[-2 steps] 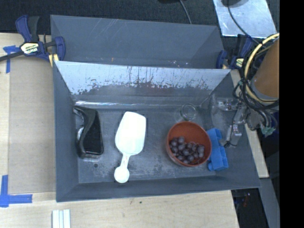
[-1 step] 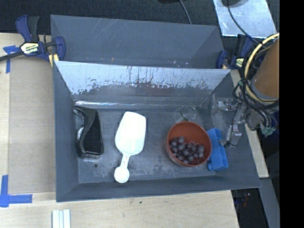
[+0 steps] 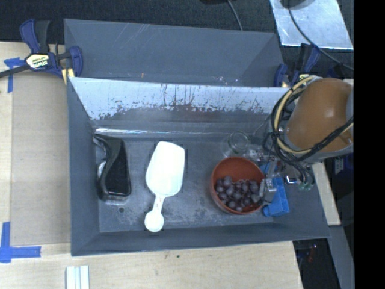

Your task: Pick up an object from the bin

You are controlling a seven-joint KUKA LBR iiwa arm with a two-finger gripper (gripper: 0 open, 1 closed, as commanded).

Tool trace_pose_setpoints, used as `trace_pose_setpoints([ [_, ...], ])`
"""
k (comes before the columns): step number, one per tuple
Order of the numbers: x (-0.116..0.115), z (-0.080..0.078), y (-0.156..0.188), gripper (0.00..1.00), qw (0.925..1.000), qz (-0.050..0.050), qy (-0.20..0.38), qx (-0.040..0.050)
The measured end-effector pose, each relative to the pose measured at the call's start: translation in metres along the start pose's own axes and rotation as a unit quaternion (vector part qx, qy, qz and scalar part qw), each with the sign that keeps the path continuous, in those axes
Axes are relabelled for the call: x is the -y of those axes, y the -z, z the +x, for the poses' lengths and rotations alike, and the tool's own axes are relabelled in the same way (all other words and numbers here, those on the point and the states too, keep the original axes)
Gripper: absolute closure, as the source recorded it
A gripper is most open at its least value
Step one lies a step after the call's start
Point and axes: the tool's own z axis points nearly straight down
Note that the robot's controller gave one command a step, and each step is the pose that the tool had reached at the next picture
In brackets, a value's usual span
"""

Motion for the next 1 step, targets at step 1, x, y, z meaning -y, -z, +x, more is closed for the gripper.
trace_pose_setpoints([
  [1,0.0042,0.0008,-0.0005,0.0,0.9999,0.002,-0.009,0.0074],
])
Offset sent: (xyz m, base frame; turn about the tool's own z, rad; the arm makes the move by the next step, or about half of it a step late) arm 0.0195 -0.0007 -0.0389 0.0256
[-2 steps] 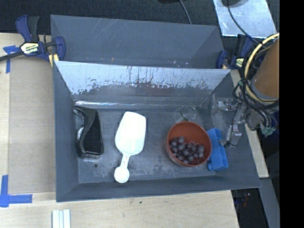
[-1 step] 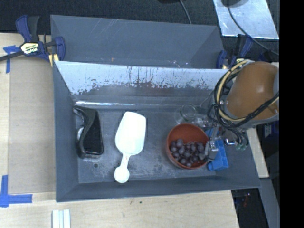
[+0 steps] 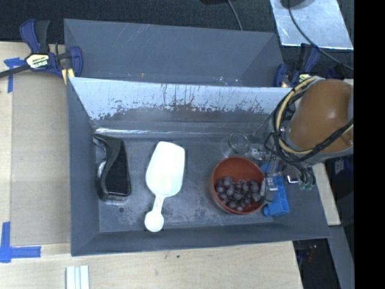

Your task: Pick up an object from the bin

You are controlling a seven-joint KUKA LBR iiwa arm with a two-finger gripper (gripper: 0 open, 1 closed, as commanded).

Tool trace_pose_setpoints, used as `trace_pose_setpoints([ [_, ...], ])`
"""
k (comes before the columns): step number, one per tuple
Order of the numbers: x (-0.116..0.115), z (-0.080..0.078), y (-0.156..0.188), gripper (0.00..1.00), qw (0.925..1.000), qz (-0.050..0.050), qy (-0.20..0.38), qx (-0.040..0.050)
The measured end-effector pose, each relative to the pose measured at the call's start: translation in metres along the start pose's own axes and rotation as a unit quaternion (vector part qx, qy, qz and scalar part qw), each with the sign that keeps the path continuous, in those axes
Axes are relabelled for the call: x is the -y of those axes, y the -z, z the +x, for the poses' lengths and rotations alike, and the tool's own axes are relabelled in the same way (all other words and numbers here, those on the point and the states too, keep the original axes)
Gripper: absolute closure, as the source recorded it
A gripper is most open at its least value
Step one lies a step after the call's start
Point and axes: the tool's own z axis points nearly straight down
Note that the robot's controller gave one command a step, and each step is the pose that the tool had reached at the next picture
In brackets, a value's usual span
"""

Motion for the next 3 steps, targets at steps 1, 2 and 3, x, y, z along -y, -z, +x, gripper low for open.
trace_pose_setpoints([
  [1,-0.003,-0.02,-0.038,0.0,1.0,-0.002,-0.003,-0.0045],
  [2,-0.031,-0.015,-0.047,0.0,1.0,0.002,0.007,0.0067],
  [3,-0.03,-0.012,-0.03,0.0,1.0,0.0,0.008,-0.0021],
])
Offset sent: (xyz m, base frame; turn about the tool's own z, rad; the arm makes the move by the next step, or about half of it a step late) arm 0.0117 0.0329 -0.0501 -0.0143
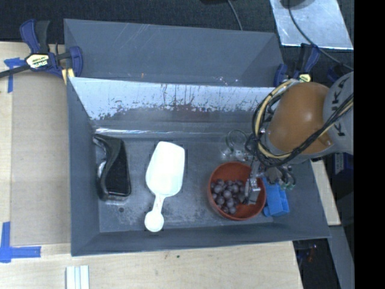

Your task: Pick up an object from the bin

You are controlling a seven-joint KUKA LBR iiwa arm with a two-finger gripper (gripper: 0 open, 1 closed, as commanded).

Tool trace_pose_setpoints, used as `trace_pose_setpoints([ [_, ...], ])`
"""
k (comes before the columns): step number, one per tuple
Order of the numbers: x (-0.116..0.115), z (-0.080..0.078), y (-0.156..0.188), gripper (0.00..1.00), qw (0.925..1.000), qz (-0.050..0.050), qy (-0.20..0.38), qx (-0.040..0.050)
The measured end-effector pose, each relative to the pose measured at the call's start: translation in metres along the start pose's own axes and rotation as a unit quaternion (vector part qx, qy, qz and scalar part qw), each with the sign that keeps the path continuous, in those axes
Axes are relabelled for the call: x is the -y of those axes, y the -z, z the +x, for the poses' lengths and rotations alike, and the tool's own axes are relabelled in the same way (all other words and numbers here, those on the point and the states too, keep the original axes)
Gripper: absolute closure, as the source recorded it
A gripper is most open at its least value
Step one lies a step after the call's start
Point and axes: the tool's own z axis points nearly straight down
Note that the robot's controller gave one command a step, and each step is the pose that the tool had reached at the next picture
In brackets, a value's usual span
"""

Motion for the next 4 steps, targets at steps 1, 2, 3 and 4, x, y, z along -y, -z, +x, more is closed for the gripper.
trace_pose_setpoints([
  [1,-0.01,-0.023,-0.01,1.0,0.9939,0.003,0.109,0.016],
  [2,-0.01,-0.023,-0.01,1.0,0.9939,0.003,0.109,0.016],
  [3,-0.02,0.021,-0.009,1.0,0.9731,0.011,0.227,0.0367],
  [4,-0.011,-0.009,0.077,1.0,0.9844,0.004,0.175,0.0154],
])
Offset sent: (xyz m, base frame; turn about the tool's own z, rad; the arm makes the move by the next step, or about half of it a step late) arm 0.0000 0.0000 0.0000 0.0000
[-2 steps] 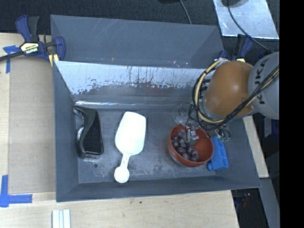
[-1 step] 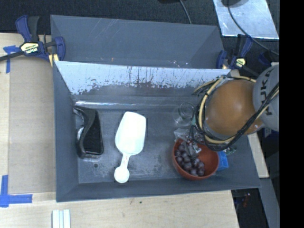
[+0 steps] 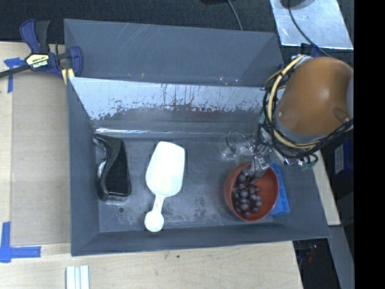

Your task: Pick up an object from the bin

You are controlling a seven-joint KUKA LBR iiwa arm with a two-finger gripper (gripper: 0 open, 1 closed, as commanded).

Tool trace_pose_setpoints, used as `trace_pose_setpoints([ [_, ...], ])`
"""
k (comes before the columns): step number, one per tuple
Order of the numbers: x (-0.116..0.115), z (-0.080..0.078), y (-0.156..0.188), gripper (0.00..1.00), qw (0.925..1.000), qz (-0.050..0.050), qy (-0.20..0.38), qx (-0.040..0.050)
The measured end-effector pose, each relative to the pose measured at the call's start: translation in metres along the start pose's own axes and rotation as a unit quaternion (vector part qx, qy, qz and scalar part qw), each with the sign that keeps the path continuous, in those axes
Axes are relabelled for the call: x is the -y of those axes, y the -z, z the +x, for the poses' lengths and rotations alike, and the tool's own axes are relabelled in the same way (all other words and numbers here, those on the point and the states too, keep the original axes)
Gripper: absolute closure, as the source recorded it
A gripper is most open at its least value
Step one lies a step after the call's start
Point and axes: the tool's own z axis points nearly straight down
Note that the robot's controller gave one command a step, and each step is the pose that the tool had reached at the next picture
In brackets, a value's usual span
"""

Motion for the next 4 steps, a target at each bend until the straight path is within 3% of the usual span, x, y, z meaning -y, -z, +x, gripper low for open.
trace_pose_setpoints([
  [1,-0.013,0.022,-0.05,0.0,0.9986,0.005,0.05,0.0124],
  [2,-0.016,0.027,-0.066,0.0,0.9979,0.008,0.062,0.0168],
  [3,-0.022,0.019,-0.087,0.0,0.998,0.013,0.058,0.0241],
  [4,-0.024,0.019,-0.086,1.0,0.9985,0.017,0.043,0.0289],
])
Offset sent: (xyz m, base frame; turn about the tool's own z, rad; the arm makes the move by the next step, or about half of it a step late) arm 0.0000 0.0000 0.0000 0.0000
